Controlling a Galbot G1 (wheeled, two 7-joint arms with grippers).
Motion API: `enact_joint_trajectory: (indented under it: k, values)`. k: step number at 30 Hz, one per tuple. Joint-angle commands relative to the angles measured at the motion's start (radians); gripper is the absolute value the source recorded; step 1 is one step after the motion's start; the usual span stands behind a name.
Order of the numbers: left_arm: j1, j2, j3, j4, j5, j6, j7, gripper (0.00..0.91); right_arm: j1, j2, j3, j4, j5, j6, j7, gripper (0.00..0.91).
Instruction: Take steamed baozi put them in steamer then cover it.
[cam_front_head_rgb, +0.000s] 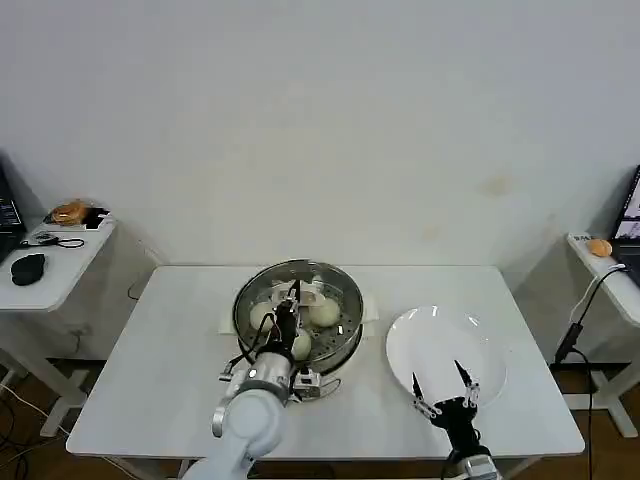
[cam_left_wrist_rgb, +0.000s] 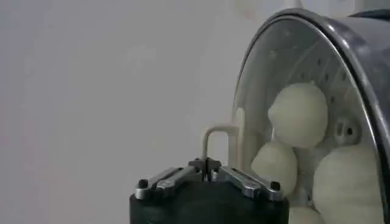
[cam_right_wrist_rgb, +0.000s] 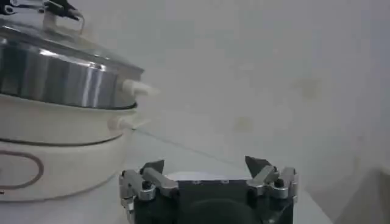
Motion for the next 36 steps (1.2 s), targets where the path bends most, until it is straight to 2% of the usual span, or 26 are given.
enact_joint_trajectory:
  k: [1, 11, 17, 20, 22, 23, 24, 28, 30, 32, 36]
  values:
    - [0.016, 0.012, -0.005, -0.04, -0.001, -0.004, -0.005, 0.907, 0.001, 0.0, -0.002, -0.001, -0.001, 0.0, 0.001, 0.907]
    - [0.157, 0.102, -0.063, -0.224, -0.077, -0.028, -0.045, 0.907, -0.005, -0.005, -0.006, 0.0, 0.001, -0.008, 0.006, 0.907]
    - [0.343, 0.142, -0.188, -0.357, -0.263, -0.075, -0.158, 0.907, -0.035, -0.044, -0.01, 0.018, 0.052, -0.036, 0.007, 0.907]
    - [0.414, 0.136, -0.317, -0.353, -0.438, -0.097, -0.272, 0.907, -0.05, -0.067, -0.009, 0.03, 0.088, -0.047, 0.006, 0.907]
    - [0.446, 0.133, -0.405, -0.31, -0.632, -0.151, -0.326, 0.907, -0.054, -0.078, -0.015, 0.039, 0.107, -0.058, 0.006, 0.907]
    - [0.453, 0.138, -0.452, -0.279, -0.793, -0.175, -0.357, 0.907, -0.055, -0.078, -0.019, 0.043, 0.108, -0.063, 0.006, 0.907]
    - [0.46, 0.138, -0.524, -0.228, -1.061, -0.213, -0.4, 0.907, -0.056, -0.076, -0.025, 0.055, 0.114, -0.07, 0.006, 0.907]
    - [0.525, 0.144, -0.648, -0.122, -1.585, -0.332, -0.455, 0.907, -0.078, -0.079, -0.036, 0.083, 0.152, -0.09, 0.007, 0.907]
    - [0.565, 0.128, -0.68, -0.09, -1.677, -0.384, -0.449, 0.907, -0.095, -0.084, -0.042, 0.097, 0.168, -0.098, 0.007, 0.907]
    - [0.607, 0.114, -0.696, -0.073, -1.69, -0.487, -0.435, 0.907, -0.116, -0.089, -0.05, 0.121, 0.184, -0.109, 0.006, 0.907]
    - [0.681, 0.079, -0.698, -0.095, -1.723, -0.491, -0.414, 0.907, -0.15, -0.109, -0.061, 0.154, 0.212, -0.142, 0.003, 0.907]
